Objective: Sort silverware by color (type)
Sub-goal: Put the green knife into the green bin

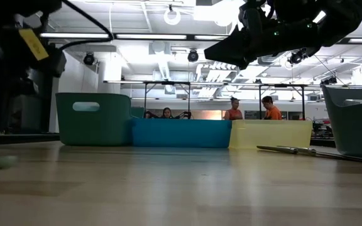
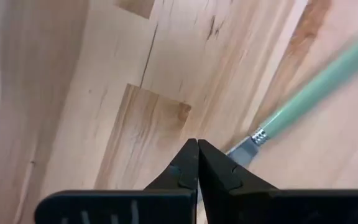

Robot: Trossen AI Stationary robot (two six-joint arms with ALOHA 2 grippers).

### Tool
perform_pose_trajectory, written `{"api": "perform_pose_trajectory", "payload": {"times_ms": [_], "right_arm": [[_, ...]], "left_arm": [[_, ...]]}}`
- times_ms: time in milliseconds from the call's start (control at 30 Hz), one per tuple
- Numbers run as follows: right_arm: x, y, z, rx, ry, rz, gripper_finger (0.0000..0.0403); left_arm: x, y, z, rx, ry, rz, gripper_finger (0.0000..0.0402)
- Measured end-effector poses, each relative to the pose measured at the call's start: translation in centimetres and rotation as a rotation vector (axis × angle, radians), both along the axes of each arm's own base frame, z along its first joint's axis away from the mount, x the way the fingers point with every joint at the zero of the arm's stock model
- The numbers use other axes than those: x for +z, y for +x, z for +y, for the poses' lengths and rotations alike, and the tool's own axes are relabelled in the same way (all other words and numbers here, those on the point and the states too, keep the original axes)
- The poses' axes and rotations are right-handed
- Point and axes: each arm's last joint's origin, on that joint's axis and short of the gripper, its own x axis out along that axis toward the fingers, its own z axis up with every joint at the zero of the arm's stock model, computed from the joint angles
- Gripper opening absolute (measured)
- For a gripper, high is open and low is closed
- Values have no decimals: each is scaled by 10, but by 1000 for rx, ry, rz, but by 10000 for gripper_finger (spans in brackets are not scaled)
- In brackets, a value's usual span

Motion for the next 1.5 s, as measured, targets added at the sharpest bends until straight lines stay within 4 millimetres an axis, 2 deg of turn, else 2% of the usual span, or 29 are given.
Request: {"api": "perform_pose_trajectory", "payload": {"times_ms": [367, 433, 667, 800, 933, 1167, 1300, 1500], "right_arm": [[0, 0, 0, 0, -1, 0, 94], [0, 0, 0, 0, -1, 1, 94], [0, 0, 0, 0, -3, 1, 94], [0, 0, 0, 0, -2, 1, 94], [0, 0, 0, 0, 1, 3, 94], [-1, 0, 0, -3, 23, 5, 94], [-1, 0, 0, -3, 24, 11, 94], [-2, 0, 0, -2, 19, 13, 94]], "left_arm": [[12, 6, -4, -42, -61, -141, 1], [12, 7, -8, -79, -84, -160, 10], [19, 9, -29, -252, -131, -235, 81], [25, 15, -43, -380, -60, -266, 125], [27, 26, -61, -578, 31, -275, 160], [3, 29, -75, -842, 163, -55, 185], [-12, 29, -73, -856, 228, 41, 186], [-24, 32, -74, -854, 240, 87, 186]]}}
